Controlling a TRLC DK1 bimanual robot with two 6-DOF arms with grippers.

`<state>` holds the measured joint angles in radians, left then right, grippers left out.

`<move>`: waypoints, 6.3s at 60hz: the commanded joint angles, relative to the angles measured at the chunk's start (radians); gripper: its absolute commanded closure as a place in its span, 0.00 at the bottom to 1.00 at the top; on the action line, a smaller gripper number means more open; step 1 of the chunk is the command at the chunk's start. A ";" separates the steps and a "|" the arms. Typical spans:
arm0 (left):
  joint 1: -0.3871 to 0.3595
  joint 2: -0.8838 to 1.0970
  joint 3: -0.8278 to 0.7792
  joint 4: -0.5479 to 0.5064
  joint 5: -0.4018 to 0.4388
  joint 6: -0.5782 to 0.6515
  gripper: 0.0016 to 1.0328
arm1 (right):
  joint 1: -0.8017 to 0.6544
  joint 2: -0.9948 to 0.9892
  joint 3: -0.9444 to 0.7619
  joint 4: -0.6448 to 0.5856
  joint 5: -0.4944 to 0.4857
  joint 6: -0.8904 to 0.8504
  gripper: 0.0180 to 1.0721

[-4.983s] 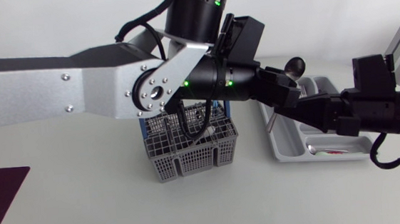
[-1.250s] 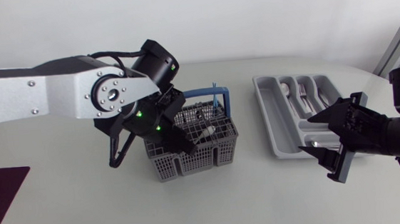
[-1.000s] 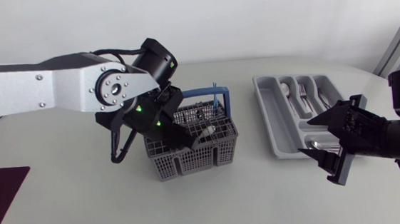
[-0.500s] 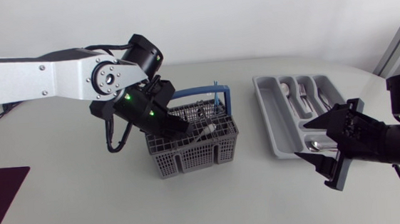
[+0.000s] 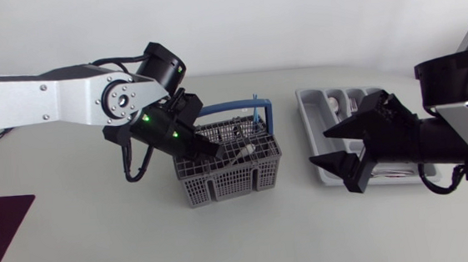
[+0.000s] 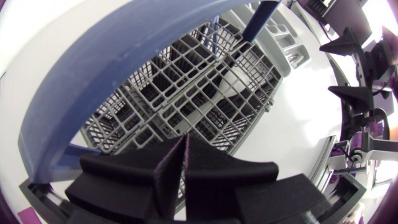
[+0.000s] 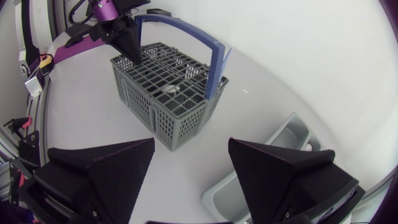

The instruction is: Unload the cutlery basket into the drawer organizer.

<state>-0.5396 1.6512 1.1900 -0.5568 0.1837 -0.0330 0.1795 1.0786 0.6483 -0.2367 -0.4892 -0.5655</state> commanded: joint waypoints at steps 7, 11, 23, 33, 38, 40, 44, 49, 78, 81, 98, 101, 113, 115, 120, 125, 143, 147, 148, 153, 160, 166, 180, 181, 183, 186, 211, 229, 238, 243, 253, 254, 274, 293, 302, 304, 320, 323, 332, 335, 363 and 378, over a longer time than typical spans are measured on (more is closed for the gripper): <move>-0.013 -0.048 -0.096 -0.022 0.010 0.033 0.82 | 0.130 0.086 0.054 0.074 0.055 0.121 0.19; -0.008 -0.073 -0.118 -0.018 0.010 0.044 0.82 | 0.175 0.126 0.067 0.105 0.081 0.131 0.22; 0.004 -0.192 -0.193 0.008 0.010 0.081 0.82 | 0.252 0.299 0.148 0.191 0.150 0.191 0.31; 0.010 -0.254 -0.208 0.009 0.008 0.105 0.82 | 0.298 0.379 0.209 0.204 0.242 0.227 0.40; 0.010 -0.272 -0.210 0.012 0.007 0.116 0.82 | 0.316 0.403 0.226 0.204 0.284 0.230 0.41; 0.010 -0.281 -0.210 0.015 0.007 0.119 0.82 | 0.324 0.417 0.235 0.200 0.304 0.230 0.44; 0.010 -0.297 -0.213 0.020 0.005 0.128 0.82 | 0.328 0.438 0.249 0.186 0.327 0.230 0.44; 0.013 -0.317 -0.216 0.024 0.003 0.136 0.82 | 0.348 0.463 0.261 0.165 0.365 0.239 0.44; 0.059 -0.380 -0.231 0.026 0.002 0.170 0.82 | 0.387 0.469 0.298 0.080 0.477 0.294 0.54; 0.061 -0.381 -0.231 0.026 0.002 0.170 0.82 | 0.388 0.463 0.301 0.066 0.479 0.296 0.54; 0.061 -0.390 -0.230 0.026 0.002 0.170 0.82 | 0.410 0.463 0.280 0.046 0.500 0.311 0.57; 0.058 -0.390 -0.230 0.026 0.002 0.170 0.82 | 0.410 0.472 0.281 0.050 0.500 0.315 0.59; 0.059 -0.403 -0.240 0.026 0.002 0.166 0.82 | 0.406 0.511 0.294 0.062 0.500 0.323 0.80; 0.059 -0.404 -0.244 0.026 0.002 0.168 0.82 | 0.405 0.504 0.294 0.063 0.500 0.325 0.84; 0.064 -0.410 -0.253 0.028 0.002 0.170 0.82 | 0.402 0.466 0.287 0.063 0.498 0.323 0.87; 0.078 -0.418 -0.262 0.035 0.002 0.171 0.82 | 0.402 0.431 0.272 0.065 0.495 0.323 0.88; 0.082 -0.427 -0.285 0.060 0.002 0.171 0.82 | 0.405 0.337 0.208 0.094 0.488 0.323 0.88; 0.086 -0.424 -0.290 0.061 0.002 0.171 0.82 | 0.405 0.336 0.202 0.094 0.488 0.323 0.88; 0.086 -0.424 -0.290 0.061 0.002 0.171 0.82 | 0.405 0.339 0.203 0.093 0.488 0.323 0.87; 0.084 -0.430 -0.288 0.061 0.002 0.170 0.82 | 0.403 0.350 0.217 0.083 0.491 0.325 0.69; 0.084 -0.436 -0.290 0.060 0.002 0.168 0.82 | 0.410 0.383 0.252 0.043 0.503 0.351 0.61; 0.084 -0.450 -0.296 0.060 0.002 0.166 0.82 | 0.411 0.411 0.287 0.002 0.520 0.374 0.61; 0.087 -0.469 -0.300 0.057 0.002 0.168 0.82 | 0.416 0.446 0.353 -0.069 0.531 0.403 0.61; 0.087 -0.469 -0.300 0.057 0.002 0.168 0.82 | 0.420 0.448 0.358 -0.073 0.532 0.404 0.61; 0.086 -0.470 -0.299 0.057 0.002 0.168 0.82 | 0.422 0.454 0.366 -0.081 0.535 0.411 0.61; 0.084 -0.472 -0.299 0.057 0.002 0.166 0.82 | 0.430 0.465 0.375 -0.090 0.549 0.418 0.62; 0.082 -0.481 -0.293 0.054 0.002 0.165 0.82 | 0.437 0.518 0.406 -0.136 0.581 0.450 0.73; 0.082 -0.485 -0.288 0.052 0.002 0.165 0.82 | 0.454 0.534 0.396 -0.138 0.581 0.478 0.93; 0.084 -0.496 -0.296 0.051 0.002 0.163 0.82 | 0.456 0.504 0.383 -0.128 0.577 0.489 0.94; 0.086 -0.502 -0.300 0.049 0.002 0.166 0.82 | 0.462 0.461 0.360 -0.104 0.571 0.486 0.94; 0.092 -0.504 -0.305 0.049 0.002 0.168 0.82 | 0.479 0.400 0.320 -0.078 0.561 0.484 0.94; 0.092 -0.504 -0.305 0.049 0.002 0.168 0.82 | 0.480 0.396 0.317 -0.076 0.558 0.484 0.94; 0.139 -0.492 -0.328 0.086 0.002 0.174 0.82 | 0.468 0.268 0.191 0.030 0.497 0.461 0.94; 0.079 -0.482 -0.322 0.101 0.003 0.163 0.82 | 0.446 0.176 0.097 0.112 0.445 0.450 0.94; 0.024 -0.465 -0.300 0.115 0.002 0.151 0.82 | 0.411 0.161 0.054 0.165 0.422 0.437 0.94; 0.020 -0.453 -0.294 0.118 -0.004 0.151 0.82 | 0.410 0.155 0.051 0.168 0.419 0.437 0.94; -0.007 -0.387 -0.260 0.159 -0.013 0.137 0.82 | 0.388 0.014 -0.110 0.347 0.390 0.400 0.94; -0.014 -0.375 -0.240 0.164 -0.018 0.136 0.82 | 0.376 -0.005 -0.138 0.369 0.379 0.397 0.94; -0.028 -0.355 -0.184 0.164 -0.018 0.130 0.82 | 0.367 -0.031 -0.196 0.399 0.351 0.383 0.94; -0.030 -0.353 -0.165 0.161 -0.018 0.130 0.82 | 0.367 -0.043 -0.213 0.409 0.351 0.378 0.94; -0.028 -0.188 0.164 -0.253 0.359 0.361 0.73 | 0.336 -0.097 -0.265 0.415 0.291 0.343 0.94; -0.122 -0.071 0.263 -0.359 0.358 0.492 0.45 | 0.331 -0.092 -0.265 0.413 0.282 0.342 0.94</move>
<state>-0.6491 1.5391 1.4116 -0.8936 0.5270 0.4091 0.5190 0.9947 0.4015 0.1543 -0.1886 -0.2104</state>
